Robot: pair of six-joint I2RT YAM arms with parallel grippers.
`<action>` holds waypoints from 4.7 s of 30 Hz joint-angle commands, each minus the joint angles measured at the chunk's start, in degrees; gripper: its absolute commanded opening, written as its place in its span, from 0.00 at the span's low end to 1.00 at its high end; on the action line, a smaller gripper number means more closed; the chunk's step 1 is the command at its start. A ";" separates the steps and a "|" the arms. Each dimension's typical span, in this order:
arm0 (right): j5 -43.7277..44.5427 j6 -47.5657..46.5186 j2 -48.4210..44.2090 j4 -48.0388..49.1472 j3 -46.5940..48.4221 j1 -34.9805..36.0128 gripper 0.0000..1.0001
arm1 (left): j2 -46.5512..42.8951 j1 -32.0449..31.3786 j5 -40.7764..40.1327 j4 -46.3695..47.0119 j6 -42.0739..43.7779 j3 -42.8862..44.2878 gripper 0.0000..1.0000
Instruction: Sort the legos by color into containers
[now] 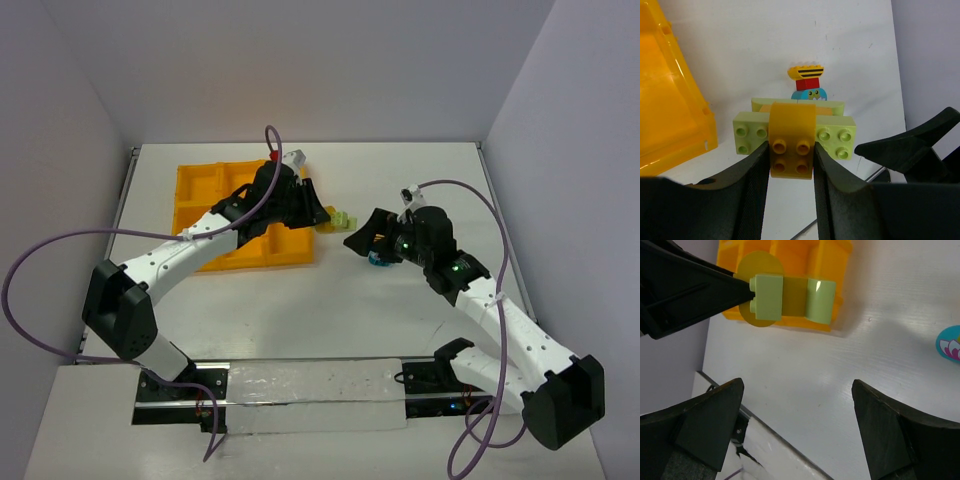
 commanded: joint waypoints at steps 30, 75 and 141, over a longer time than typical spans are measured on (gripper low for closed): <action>2.72 0.74 12.79 10.49 10.99 2.55 0.52 | 1.23 -0.01 2.20 5.03 -1.41 -0.66 0.00; 5.96 9.88 4.58 9.68 12.16 1.96 0.00 | -1.42 -0.01 -3.76 7.84 -1.86 -7.16 0.00; -6.70 -4.59 30.67 7.41 36.82 11.01 0.70 | -16.97 26.83 17.03 0.56 3.01 -7.97 0.00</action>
